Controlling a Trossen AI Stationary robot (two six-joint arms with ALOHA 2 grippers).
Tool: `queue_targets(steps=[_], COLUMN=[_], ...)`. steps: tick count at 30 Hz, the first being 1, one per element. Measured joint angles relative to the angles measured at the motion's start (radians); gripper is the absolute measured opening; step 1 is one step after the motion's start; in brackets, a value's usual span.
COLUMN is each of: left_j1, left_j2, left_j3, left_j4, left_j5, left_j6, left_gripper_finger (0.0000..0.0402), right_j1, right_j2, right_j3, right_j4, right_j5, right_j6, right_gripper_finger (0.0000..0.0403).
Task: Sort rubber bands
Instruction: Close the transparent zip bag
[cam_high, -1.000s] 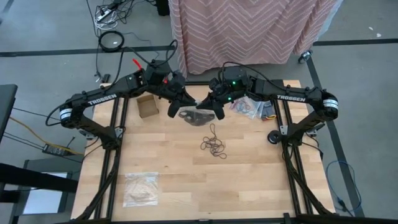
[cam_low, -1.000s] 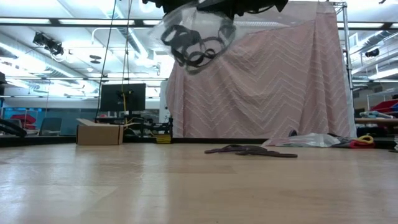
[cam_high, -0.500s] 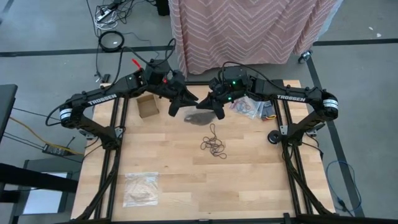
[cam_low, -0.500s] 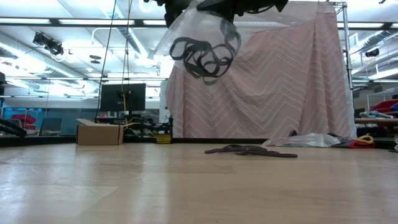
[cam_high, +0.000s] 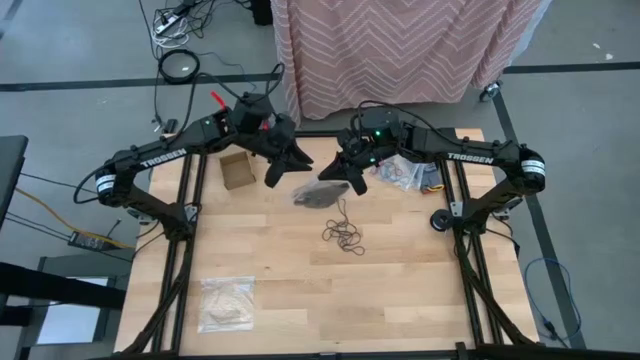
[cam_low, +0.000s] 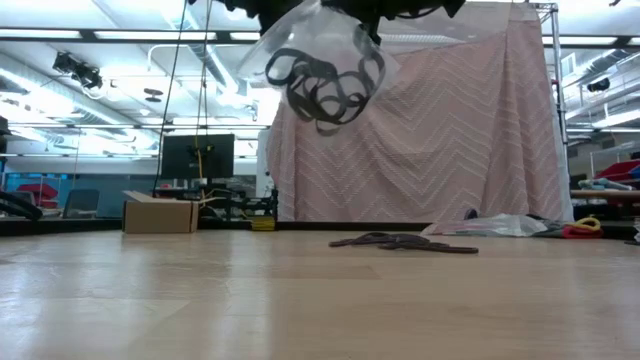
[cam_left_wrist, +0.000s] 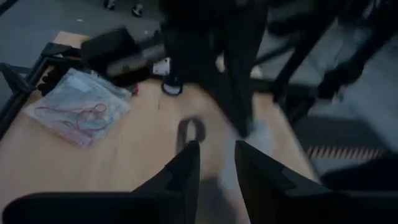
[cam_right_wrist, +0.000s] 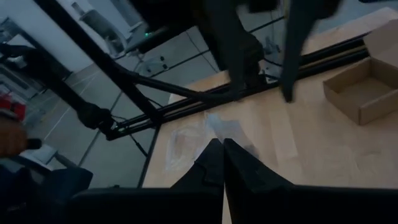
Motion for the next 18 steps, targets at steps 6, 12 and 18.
queue_targets(steps=[6, 12, 18], left_j1=[-0.045, -0.182, -0.280], left_j2=[0.000, 0.000, 0.000], left_j3=[0.009, 0.048, 0.049], left_j4=[-0.061, -0.131, -0.018], left_j5=[-0.063, -0.588, -0.850], left_j6=[0.399, 0.879, 1.209], left_gripper_finger=[0.0108, 0.0124, 0.0134], right_j1=[0.009, 0.011, 0.007], right_j2=[-0.003, -0.003, -0.003], right_j3=[0.000, 0.000, 0.000], right_j4=[-0.005, -0.019, -0.035], right_j5=[-0.131, -0.211, -0.214], right_j6=[-0.019, 0.004, 0.009], right_gripper_finger=[0.0000, 0.0000, 0.0000])
